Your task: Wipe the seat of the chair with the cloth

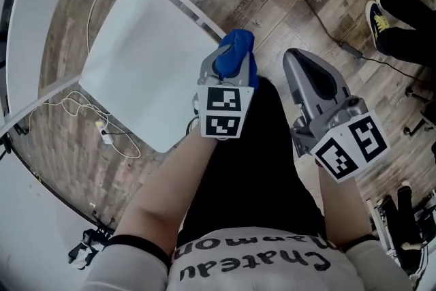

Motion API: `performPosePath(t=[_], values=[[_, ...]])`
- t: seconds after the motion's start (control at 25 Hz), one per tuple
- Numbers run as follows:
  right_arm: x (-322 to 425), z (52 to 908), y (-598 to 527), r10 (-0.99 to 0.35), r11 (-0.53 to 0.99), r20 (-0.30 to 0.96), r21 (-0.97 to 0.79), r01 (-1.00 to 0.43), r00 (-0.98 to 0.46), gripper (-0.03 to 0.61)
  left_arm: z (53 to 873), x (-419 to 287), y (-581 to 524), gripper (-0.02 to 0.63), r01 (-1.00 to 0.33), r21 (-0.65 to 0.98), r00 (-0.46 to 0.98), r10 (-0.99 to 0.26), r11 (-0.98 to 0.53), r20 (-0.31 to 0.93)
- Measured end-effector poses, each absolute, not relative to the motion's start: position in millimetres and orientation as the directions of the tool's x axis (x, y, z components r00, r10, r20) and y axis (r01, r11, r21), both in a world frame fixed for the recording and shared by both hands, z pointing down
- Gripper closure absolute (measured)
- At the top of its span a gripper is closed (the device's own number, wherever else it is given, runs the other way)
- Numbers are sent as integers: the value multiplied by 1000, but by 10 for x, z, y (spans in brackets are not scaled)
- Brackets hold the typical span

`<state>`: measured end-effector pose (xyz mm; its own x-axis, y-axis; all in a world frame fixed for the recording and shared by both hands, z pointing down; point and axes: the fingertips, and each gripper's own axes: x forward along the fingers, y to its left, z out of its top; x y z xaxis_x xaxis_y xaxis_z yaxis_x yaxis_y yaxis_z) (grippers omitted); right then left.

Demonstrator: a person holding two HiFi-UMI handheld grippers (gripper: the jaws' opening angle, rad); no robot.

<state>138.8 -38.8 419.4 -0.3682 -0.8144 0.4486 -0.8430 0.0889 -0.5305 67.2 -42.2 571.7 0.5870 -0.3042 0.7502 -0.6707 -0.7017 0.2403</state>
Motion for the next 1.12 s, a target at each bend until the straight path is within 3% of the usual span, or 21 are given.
performPosePath(t=[0.12, 0.28, 0.64, 0.84, 1.12], values=[[1350, 3872, -381, -823, 91, 448, -502, -860, -349, 565, 5433, 797, -441, 523, -658, 430, 661, -202, -618, 723], [1345, 3322, -513, -852, 97, 411, -487, -868, -325, 565, 4487, 992, -576, 523, -544, 545, 800, -199, -638, 566], [937, 1800, -1185, -883, 245, 298, -367, -897, -363, 565, 2064, 232, -1209, 523, -547, 391, 835, -453, -740, 311], [570, 760, -1702, -878, 385, 184, -277, -880, -442, 565, 771, -538, -1498, 523, -645, 306, 760, -628, -700, 166], [-555, -495, -1556, -795, 592, 20, -191, -783, -606, 565, -591, -1806, -1083, 522, -785, 211, 585, -809, -583, -59]])
